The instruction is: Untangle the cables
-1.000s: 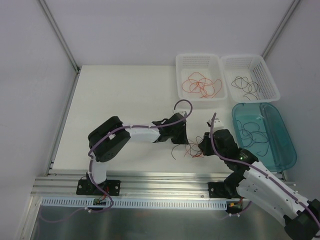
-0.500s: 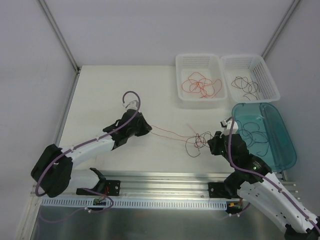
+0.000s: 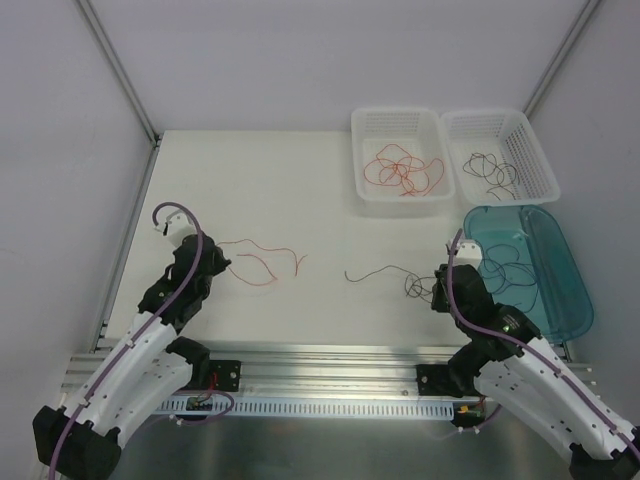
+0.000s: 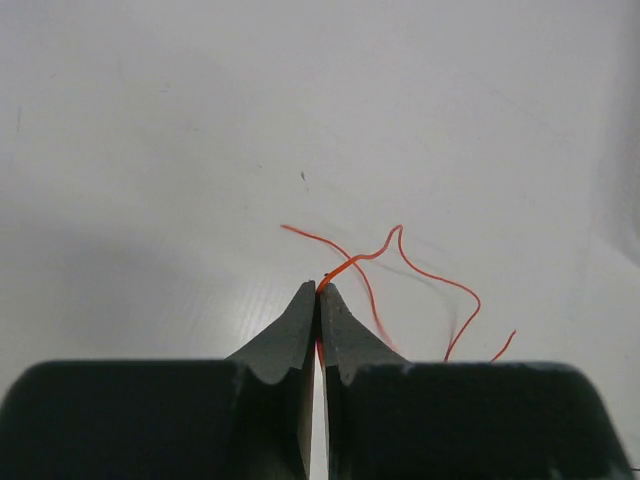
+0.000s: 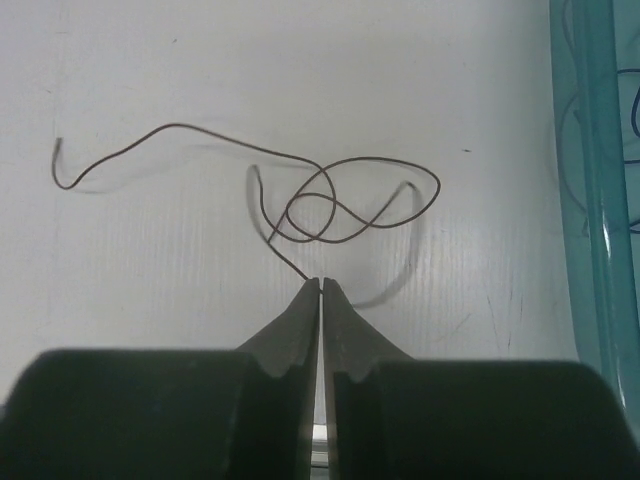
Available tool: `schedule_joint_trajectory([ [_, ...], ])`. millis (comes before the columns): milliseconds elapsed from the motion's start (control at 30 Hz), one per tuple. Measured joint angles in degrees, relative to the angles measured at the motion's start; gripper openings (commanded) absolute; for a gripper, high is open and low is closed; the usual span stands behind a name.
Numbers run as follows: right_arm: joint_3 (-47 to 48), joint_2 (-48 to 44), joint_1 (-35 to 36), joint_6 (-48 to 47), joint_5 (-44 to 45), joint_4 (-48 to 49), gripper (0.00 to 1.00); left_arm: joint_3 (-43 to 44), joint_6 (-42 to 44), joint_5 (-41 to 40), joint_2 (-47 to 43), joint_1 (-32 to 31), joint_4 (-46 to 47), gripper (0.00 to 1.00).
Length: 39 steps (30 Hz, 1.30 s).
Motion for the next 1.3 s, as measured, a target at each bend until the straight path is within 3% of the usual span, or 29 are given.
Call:
schedule_joint_trajectory([
  [133, 1.7, 3.5, 0.0, -0.2, -1.4, 0.2, 0.03, 0.9, 2.6, -0.6, 0.8, 0.0, -2.7, 0.00],
  [200, 2.8, 4.2, 0.0, -0.5, -2.8, 0.3, 0.07, 1.2, 3.3, -0.4, 2.0, 0.0, -3.6, 0.00],
  [233, 3.8, 4.5, 0.0, -0.9, -3.3, 0.3, 0.11, 1.3, 3.8, -0.3, 2.7, 0.0, -3.8, 0.00],
  [300, 5.9, 5.3, 0.0, -1.6, -4.3, 0.4, 0.35, 1.6, 4.4, 0.3, 4.0, 0.0, -4.1, 0.00],
  [467, 11.9, 11.1, 0.0, -2.4, -4.6, 1.2, 0.64, 3.1, 5.6, 6.6, 9.2, 0.0, -4.5, 0.00],
  [567, 11.7, 15.3, -0.5, -1.4, -3.4, 1.4, 0.76, 3.4, 5.6, 12.3, 11.6, 0.0, -4.4, 0.00],
  [700, 8.5, 20.3, -3.6, 1.0, -2.8, 2.2, 0.81, 3.1, 5.6, 18.6, 12.5, 0.0, -3.0, 0.00],
  [933, 3.6, 30.6, -11.1, 3.6, -6.3, 8.7, 0.80, -0.9, 5.6, 25.3, 12.4, 0.0, -0.3, 0.00],
  [1133, 2.7, 41.1, -12.7, 4.9, -10.6, 15.7, 0.65, -2.2, 5.6, 27.7, 12.4, 0.0, 0.7, 0.00],
  [1233, 2.9, 44.3, -12.8, 4.7, -11.0, 17.9, 0.43, -2.3, 5.6, 28.4, 12.4, 0.0, 1.1, 0.00],
  [1267, 3.0, 44.5, -12.8, 4.6, -11.2, 18.7, 0.29, -2.3, 5.6, 28.6, 12.4, 0.0, 1.2, 0.00],
  [1300, 3.0, 44.6, -12.9, 4.3, -11.3, 19.5, 0.22, -2.3, 5.6, 28.7, 12.4, 0.0, 1.2, 0.00],
])
